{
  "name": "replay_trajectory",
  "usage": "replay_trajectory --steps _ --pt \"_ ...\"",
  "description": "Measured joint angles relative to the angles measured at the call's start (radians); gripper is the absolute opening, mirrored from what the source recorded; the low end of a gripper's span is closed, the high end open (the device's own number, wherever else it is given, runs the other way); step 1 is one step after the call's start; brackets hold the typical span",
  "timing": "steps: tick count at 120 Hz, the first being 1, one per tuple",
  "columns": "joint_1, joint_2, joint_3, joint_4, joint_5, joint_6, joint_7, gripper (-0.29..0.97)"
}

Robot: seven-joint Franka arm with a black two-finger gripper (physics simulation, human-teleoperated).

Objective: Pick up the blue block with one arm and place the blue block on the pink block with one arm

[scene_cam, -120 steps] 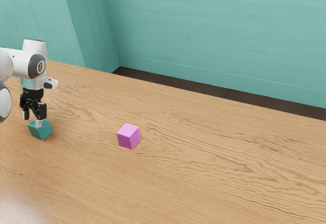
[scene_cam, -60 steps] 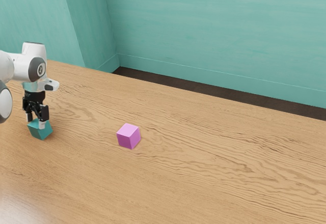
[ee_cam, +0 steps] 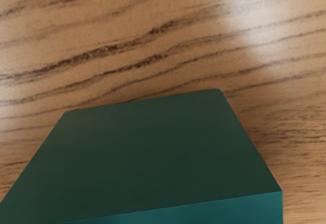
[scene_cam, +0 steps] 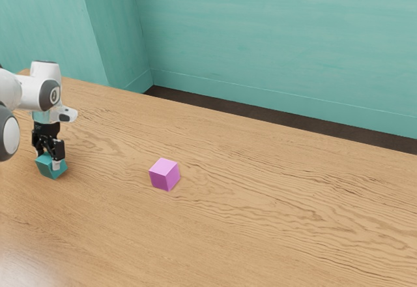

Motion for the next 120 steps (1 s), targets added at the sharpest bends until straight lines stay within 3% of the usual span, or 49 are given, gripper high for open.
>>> replay_trajectory --steps 20,50,76,90,109,120 --pt "0.0 0.001 0.0 0.0 -0.002 -0.003 0.002 0.6" --pt "0.0 0.0 0.001 -0.001 -0.009 -0.003 0.003 0.35" --pt "-0.006 -0.051 0.001 -0.023 0.001 0.009 -0.001 0.28" --pt "-0.022 -0.141 0.001 -0.065 0.004 0.015 -0.01 0.26" --pt "-0.122 -0.414 -0.001 -0.296 0.0 0.058 -0.051 0.25" --pt "-0.197 -0.508 -0.002 -0.399 -0.019 0.121 -0.083 0.24"
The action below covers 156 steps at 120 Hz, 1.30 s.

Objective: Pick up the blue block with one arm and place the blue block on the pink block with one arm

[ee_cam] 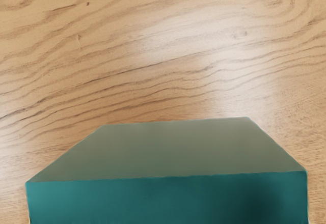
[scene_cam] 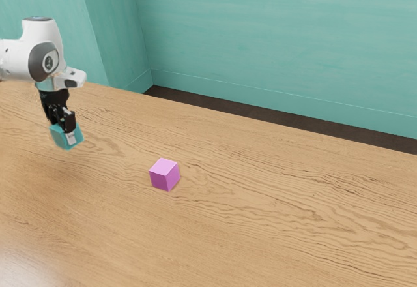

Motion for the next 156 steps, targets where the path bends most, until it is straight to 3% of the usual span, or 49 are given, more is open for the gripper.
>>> replay_trajectory --steps 30,68,97,156 --pt "-0.127 -0.02 -0.011 -0.032 -0.043 0.157 -0.103 0.23" --pt "-0.254 0.033 -0.032 -0.011 -0.057 0.208 -0.268 0.28" --pt "-0.313 0.1 -0.032 0.017 -0.067 0.215 -0.386 0.28" --pt "-0.355 0.075 -0.032 -0.1 -0.054 0.276 -0.561 0.28"
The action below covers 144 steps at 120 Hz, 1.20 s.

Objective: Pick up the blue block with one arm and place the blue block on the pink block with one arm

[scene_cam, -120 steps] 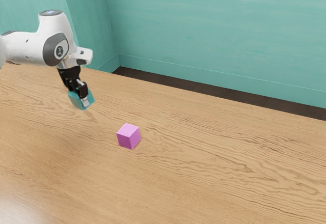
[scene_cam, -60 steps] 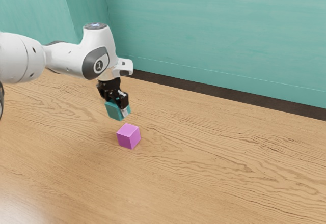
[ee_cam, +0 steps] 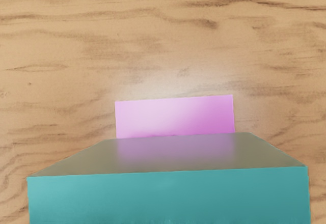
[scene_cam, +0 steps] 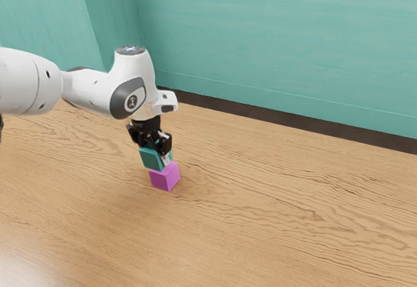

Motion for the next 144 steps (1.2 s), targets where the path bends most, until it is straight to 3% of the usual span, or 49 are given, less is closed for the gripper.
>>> replay_trajectory --steps 74,84,117,144 --pt "0.003 0.055 -0.009 0.03 0.038 0.024 -0.091 0.28" --pt "0.002 0.057 -0.009 0.031 0.029 0.026 -0.092 0.42" --pt "0.001 0.056 -0.009 0.031 0.006 0.029 -0.072 0.56" --pt "-0.004 -0.008 -0.009 0.031 0.006 0.028 -0.062 0.62"
